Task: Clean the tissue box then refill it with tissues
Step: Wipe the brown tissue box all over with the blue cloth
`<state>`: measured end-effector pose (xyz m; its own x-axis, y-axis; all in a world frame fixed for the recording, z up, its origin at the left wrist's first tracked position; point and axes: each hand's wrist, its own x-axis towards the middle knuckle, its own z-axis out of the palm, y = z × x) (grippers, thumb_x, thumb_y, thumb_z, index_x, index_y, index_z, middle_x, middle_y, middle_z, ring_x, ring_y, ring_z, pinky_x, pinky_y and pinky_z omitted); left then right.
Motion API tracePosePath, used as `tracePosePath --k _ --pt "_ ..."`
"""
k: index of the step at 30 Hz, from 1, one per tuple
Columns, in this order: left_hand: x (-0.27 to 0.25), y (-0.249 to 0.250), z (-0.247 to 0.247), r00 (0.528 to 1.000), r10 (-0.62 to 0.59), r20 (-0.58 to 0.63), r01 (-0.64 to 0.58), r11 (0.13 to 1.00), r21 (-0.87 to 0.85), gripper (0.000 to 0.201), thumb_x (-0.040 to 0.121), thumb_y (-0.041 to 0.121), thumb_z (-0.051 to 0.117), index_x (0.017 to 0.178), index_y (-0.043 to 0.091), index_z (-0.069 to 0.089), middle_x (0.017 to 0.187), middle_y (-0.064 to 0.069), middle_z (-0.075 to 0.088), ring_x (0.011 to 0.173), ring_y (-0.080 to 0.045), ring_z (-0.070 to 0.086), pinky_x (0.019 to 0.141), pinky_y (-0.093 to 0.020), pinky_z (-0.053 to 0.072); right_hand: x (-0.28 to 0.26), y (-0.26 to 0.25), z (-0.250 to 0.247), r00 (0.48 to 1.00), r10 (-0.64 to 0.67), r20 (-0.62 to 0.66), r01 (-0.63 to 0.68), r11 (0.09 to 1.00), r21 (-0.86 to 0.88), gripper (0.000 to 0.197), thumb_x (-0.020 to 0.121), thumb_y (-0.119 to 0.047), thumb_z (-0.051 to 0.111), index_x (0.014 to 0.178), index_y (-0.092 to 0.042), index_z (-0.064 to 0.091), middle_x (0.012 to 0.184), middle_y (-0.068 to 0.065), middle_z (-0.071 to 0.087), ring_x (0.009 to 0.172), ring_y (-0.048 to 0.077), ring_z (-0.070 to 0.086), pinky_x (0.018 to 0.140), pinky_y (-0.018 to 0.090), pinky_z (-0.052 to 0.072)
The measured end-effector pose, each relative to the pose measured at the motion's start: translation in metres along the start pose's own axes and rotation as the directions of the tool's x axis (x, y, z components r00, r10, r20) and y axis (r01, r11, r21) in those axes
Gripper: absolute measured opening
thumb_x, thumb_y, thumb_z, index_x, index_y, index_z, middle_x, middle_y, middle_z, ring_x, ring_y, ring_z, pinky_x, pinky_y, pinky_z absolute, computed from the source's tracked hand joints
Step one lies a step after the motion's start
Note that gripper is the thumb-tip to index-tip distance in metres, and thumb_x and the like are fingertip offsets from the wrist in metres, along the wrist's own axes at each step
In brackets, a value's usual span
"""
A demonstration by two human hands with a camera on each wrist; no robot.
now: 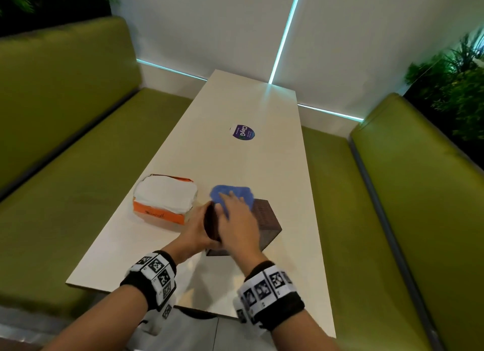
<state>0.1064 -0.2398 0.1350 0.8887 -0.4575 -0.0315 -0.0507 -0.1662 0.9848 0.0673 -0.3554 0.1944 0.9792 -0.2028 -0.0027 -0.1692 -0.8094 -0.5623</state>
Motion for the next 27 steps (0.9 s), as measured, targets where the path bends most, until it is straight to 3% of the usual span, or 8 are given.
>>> tracePosePath --k 4,9,14,17,21,23,25,27 --pt "-0.007 -0.011 0.001 1.0 -0.022 0.0 0.022 0.999 -0.039 0.1 0.042 0.025 0.093 0.126 0.032 0.04 0.124 0.014 0.047 0.119 -0.006 0.05 0.101 -0.039 0.048 0.002 0.015 0.001 0.999 -0.036 0.013 0.035 0.998 0.043 0.042 0.103 -0.037 0.037 0.143 -0.027 0.044 0.157 -0.006 0.032 0.147 0.015 0.023 0.12 0.036 0.02" --pt "-0.011 -0.012 0.0 1.0 -0.008 0.025 0.007 0.999 0.035 0.109 0.042 0.032 0.094 0.134 0.032 0.036 0.13 0.015 0.043 0.122 0.001 0.045 0.107 -0.038 0.044 0.018 0.08 -0.021 0.958 0.232 -0.168 -0.22 0.971 0.089 0.037 0.102 -0.035 0.039 0.136 -0.027 0.05 0.143 0.001 0.052 0.127 0.024 0.052 0.096 0.034 0.044" --pt "-0.007 0.0 0.008 0.998 0.064 -0.015 -0.063 0.995 0.076 0.101 0.038 0.042 0.085 0.127 0.032 0.036 0.118 0.029 0.04 0.114 -0.003 0.047 0.103 -0.028 0.042 0.007 0.025 0.004 0.992 0.076 -0.102 -0.084 0.993 -0.078 0.044 0.104 -0.035 0.034 0.147 -0.028 0.038 0.16 -0.003 0.026 0.148 0.021 0.02 0.115 0.038 0.031" --pt "-0.008 0.003 0.013 0.994 0.083 -0.07 -0.083 0.997 -0.001 0.08 0.04 0.041 0.081 0.111 0.033 0.044 0.108 0.024 0.054 0.097 0.011 0.055 0.087 -0.024 0.048 -0.005 0.0 0.01 0.997 -0.067 -0.039 0.068 0.997 0.02 0.042 0.103 -0.032 0.038 0.144 -0.028 0.042 0.159 -0.005 0.029 0.148 0.016 0.02 0.121 0.035 0.02" --pt "-0.011 -0.008 0.008 0.996 0.045 -0.073 -0.044 0.999 0.023 0.104 0.037 0.038 0.086 0.127 0.032 0.035 0.119 0.02 0.041 0.111 0.005 0.048 0.102 -0.031 0.044 0.005 0.038 -0.009 0.996 0.066 -0.054 -0.063 0.996 0.057 0.039 0.104 -0.032 0.037 0.14 -0.024 0.047 0.154 -0.005 0.038 0.144 0.017 0.03 0.119 0.035 0.022" --pt "-0.015 -0.006 0.007 0.998 0.034 -0.056 -0.034 0.999 -0.011 0.103 0.038 0.037 0.087 0.127 0.033 0.035 0.12 0.026 0.039 0.108 0.02 0.046 0.1 -0.026 0.044 0.012 0.06 -0.024 0.976 0.185 -0.119 -0.175 0.981 0.085 0.036 0.103 -0.031 0.039 0.136 -0.023 0.051 0.144 0.001 0.052 0.13 0.023 0.049 0.1 0.031 0.041" --pt "-0.017 -0.002 0.005 0.999 0.011 -0.033 -0.011 1.0 -0.009 0.103 0.039 0.038 0.088 0.127 0.037 0.034 0.121 0.029 0.037 0.109 0.024 0.042 0.097 -0.02 0.041 0.013 0.08 -0.037 0.933 0.339 -0.12 -0.297 0.914 0.277 0.029 0.102 -0.031 0.039 0.125 -0.026 0.058 0.123 0.01 0.065 0.095 0.027 0.063 0.07 0.029 0.045" --pt "-0.016 -0.008 -0.003 0.998 -0.064 -0.021 0.062 0.995 -0.074 0.11 0.039 0.035 0.093 0.131 0.038 0.034 0.126 0.025 0.039 0.118 0.011 0.043 0.1 -0.023 0.042 0.007 0.102 -0.046 0.874 0.484 0.047 -0.399 0.658 0.639 0.027 0.102 -0.035 0.041 0.126 -0.031 0.052 0.109 0.017 0.066 0.06 0.021 0.061 0.043 0.023 0.038"
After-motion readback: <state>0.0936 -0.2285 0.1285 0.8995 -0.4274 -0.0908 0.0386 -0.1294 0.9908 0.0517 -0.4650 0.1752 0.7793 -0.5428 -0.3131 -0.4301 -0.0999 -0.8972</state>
